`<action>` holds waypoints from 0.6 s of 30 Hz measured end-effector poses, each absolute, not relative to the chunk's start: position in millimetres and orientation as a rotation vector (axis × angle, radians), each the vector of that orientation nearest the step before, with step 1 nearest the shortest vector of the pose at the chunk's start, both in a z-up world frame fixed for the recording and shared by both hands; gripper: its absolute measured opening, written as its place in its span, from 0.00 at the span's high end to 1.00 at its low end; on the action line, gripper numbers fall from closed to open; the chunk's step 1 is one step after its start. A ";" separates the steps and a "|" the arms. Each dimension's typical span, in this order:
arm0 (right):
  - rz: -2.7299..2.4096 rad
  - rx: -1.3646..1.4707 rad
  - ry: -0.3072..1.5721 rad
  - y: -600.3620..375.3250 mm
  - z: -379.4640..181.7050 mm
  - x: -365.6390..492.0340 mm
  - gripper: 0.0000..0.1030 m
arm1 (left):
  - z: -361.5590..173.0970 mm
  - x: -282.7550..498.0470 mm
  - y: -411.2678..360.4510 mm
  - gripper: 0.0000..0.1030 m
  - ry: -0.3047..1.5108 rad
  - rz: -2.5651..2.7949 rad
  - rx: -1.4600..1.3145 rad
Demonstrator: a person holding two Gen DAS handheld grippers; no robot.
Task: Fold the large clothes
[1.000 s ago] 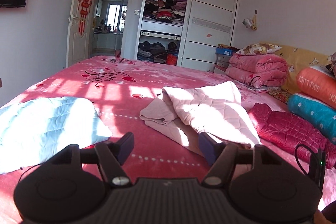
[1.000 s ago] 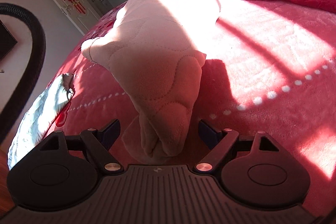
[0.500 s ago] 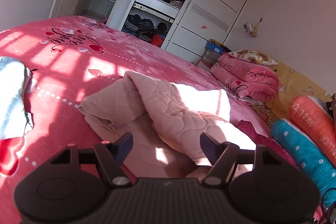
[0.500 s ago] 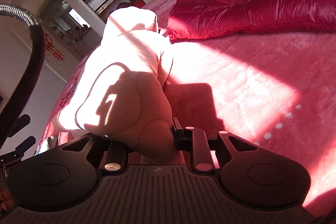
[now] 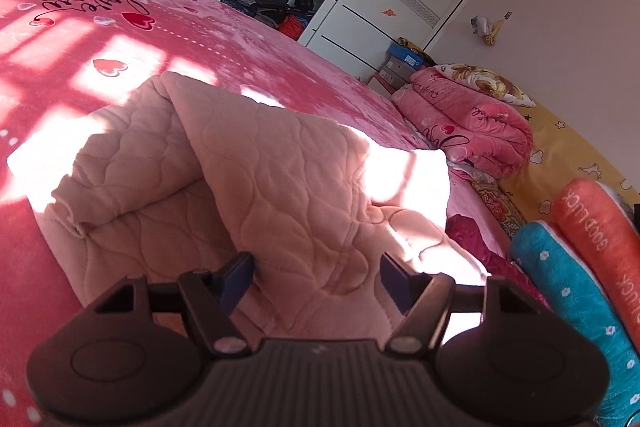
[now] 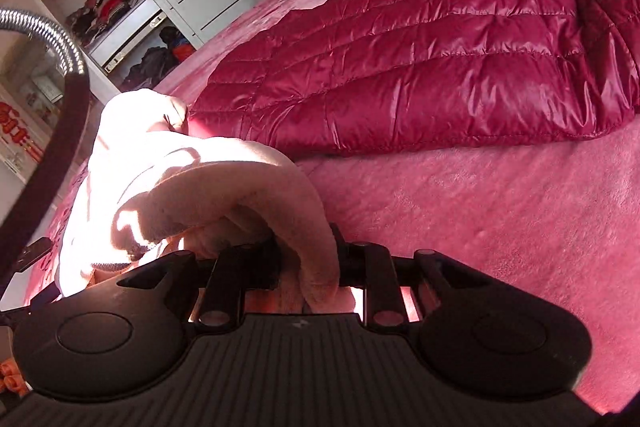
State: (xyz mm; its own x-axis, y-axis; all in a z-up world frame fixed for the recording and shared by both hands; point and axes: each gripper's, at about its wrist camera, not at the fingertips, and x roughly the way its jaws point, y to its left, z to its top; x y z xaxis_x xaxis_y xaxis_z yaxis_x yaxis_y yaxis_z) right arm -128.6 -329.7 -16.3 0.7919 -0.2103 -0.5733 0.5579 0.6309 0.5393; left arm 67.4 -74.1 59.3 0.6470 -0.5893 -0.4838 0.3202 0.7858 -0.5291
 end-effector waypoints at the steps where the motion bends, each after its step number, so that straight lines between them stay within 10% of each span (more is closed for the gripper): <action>1: -0.455 0.776 0.501 -329.9 -17.2 -127.3 0.70 | 56.5 71.4 -77.2 0.33 0.697 -0.529 -0.418; 7: -0.443 0.824 0.533 -343.9 -23.9 -110.8 0.64 | 52.4 96.2 -87.0 0.42 0.730 -0.495 -0.442; 12: -0.469 0.879 0.553 -348.6 -29.3 -108.8 0.35 | 60.4 102.2 -97.9 0.90 0.722 -0.449 -0.408; 18: -0.435 0.946 0.515 -350.1 -25.6 -112.3 0.55 | 91.7 80.4 -91.3 0.95 0.627 -0.460 -0.398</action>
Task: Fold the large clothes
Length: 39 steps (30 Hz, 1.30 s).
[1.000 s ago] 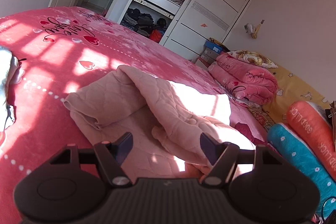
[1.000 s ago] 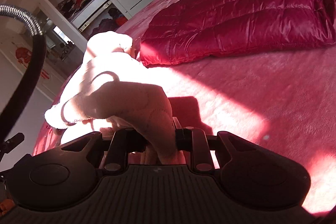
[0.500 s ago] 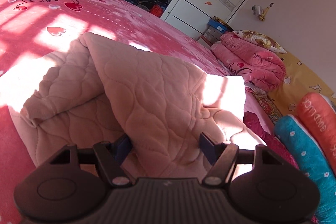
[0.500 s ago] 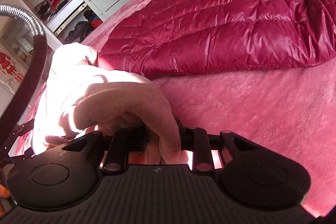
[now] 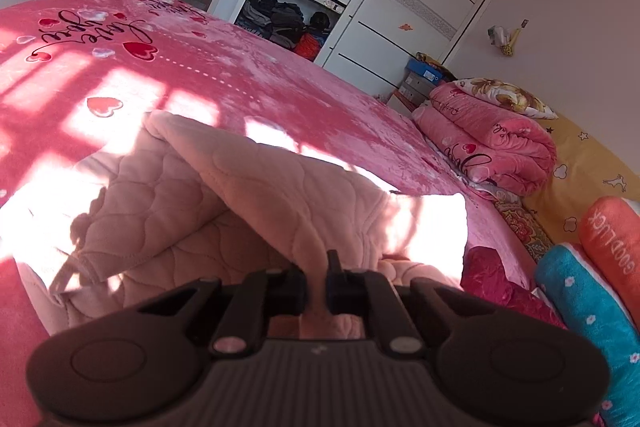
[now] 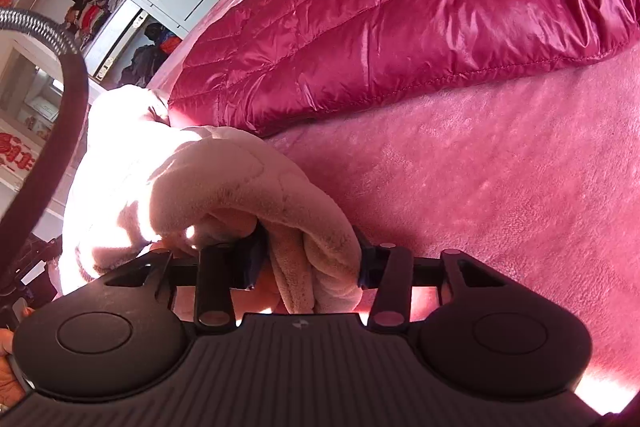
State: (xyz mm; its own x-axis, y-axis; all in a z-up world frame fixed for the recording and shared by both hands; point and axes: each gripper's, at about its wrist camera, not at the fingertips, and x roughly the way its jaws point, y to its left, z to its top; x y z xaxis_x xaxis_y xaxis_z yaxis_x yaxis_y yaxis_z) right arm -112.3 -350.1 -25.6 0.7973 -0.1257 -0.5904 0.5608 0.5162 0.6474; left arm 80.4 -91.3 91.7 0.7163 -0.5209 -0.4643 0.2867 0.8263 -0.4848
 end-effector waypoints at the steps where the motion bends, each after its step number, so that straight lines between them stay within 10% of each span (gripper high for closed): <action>1: -0.429 0.944 0.505 -350.3 -23.0 -114.5 0.58 | 97.7 76.7 -88.4 0.95 0.617 -0.463 -0.402; 19: -0.243 0.538 0.121 -299.1 135.1 -181.3 0.76 | 230.4 -61.0 18.3 0.96 0.285 -0.515 -0.432; 23: -0.218 0.488 -0.010 -286.5 186.0 -209.6 1.00 | 257.0 -96.7 48.7 0.96 0.213 -0.515 -0.453; 30: -0.192 0.381 -0.098 -285.1 249.0 -244.8 0.99 | 267.6 -139.4 76.6 0.96 0.181 -0.491 -0.439; 35: -0.155 0.384 0.086 -286.1 216.6 -251.0 0.82 | 266.8 -143.4 102.1 0.96 0.178 -0.425 -0.481; 39: -0.062 0.400 0.253 -258.5 184.1 -257.3 0.17 | 277.2 -148.5 114.9 0.96 0.155 -0.402 -0.459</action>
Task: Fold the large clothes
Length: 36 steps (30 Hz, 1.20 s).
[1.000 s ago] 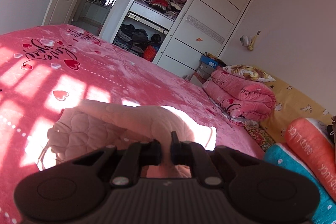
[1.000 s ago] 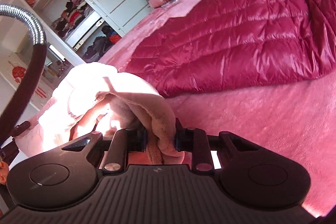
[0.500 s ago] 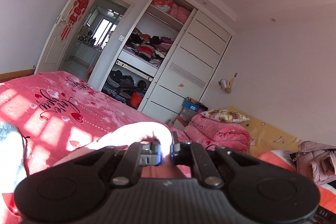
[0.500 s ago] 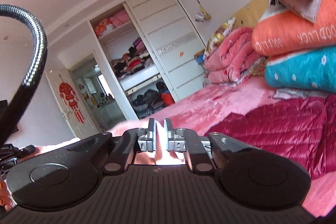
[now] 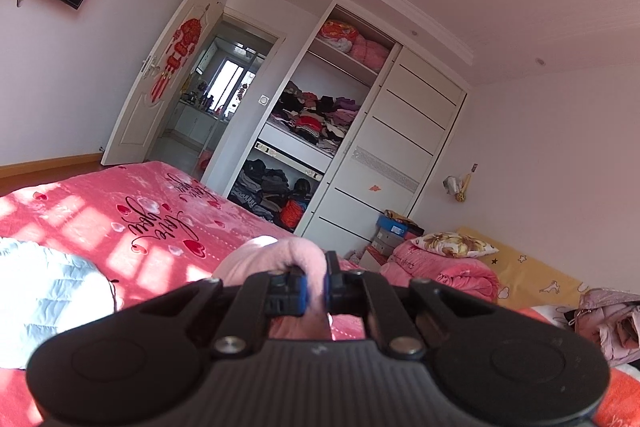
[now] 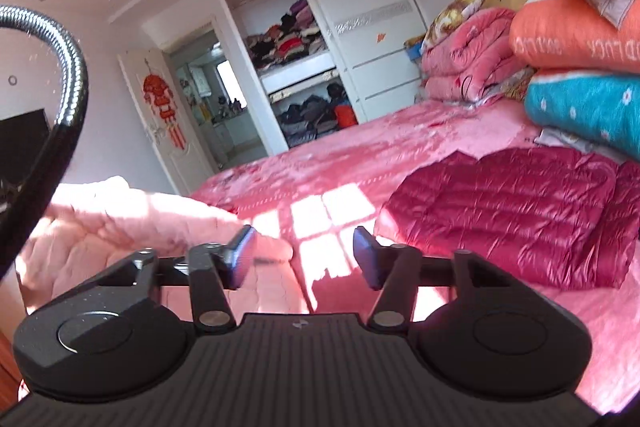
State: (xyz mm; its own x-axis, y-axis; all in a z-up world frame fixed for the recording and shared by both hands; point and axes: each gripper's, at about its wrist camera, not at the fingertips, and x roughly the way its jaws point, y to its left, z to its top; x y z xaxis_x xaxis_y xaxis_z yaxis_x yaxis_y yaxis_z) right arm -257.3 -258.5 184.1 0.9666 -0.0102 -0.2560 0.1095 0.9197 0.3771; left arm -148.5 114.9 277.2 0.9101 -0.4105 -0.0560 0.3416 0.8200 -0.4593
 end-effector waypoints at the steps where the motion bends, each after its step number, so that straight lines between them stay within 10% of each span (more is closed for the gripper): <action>1: -0.026 0.390 0.299 -248.8 178.3 -255.3 0.14 | 279.7 -150.6 118.7 0.96 0.150 -0.399 -0.459; 3: 0.045 0.344 0.410 -227.3 164.6 -248.5 0.01 | 284.6 -153.2 124.7 0.96 0.142 -0.391 -0.463; 22: 0.322 0.087 0.929 -144.6 106.0 -208.8 0.01 | 288.2 -180.9 182.9 0.96 0.131 -0.280 -0.463; 25: 0.217 0.026 0.869 -138.5 97.4 -201.3 0.25 | 289.8 -187.4 182.1 0.96 0.129 -0.290 -0.458; 27: 0.190 0.076 0.821 -143.8 96.4 -197.8 0.70 | 290.2 -192.3 180.6 0.96 0.127 -0.302 -0.444; 36: -0.020 0.284 0.375 -212.9 181.5 -241.2 0.88 | 312.9 -213.1 177.1 0.96 0.054 -0.350 -0.405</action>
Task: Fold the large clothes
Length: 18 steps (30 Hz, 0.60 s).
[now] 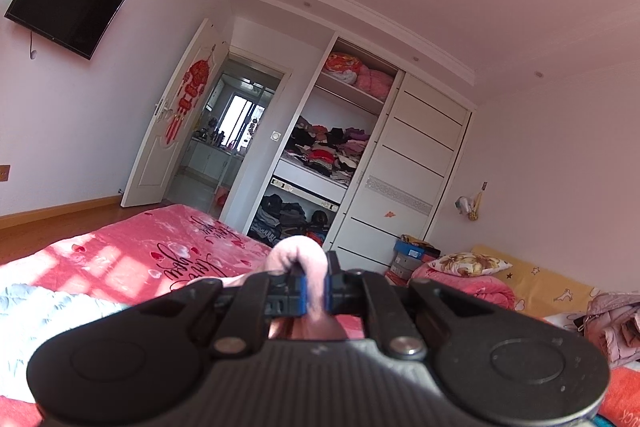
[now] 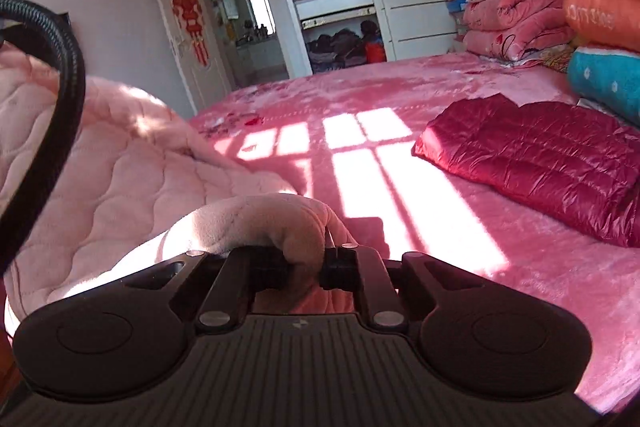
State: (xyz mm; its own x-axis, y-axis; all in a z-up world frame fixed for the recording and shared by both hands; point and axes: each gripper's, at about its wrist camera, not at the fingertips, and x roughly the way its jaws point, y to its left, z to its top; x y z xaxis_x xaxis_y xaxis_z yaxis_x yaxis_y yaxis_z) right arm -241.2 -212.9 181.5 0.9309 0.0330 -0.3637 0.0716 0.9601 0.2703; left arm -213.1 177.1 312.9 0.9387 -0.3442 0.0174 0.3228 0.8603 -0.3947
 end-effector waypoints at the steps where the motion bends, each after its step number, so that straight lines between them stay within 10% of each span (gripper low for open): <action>1: -0.034 0.299 0.337 -219.0 192.2 -245.5 0.88 | 318.1 -216.1 178.3 0.96 0.038 -0.356 -0.403; 18: -0.108 0.321 -0.163 -265.6 395.5 -300.0 0.89 | 391.6 -248.5 183.7 0.94 -0.070 -0.427 -0.351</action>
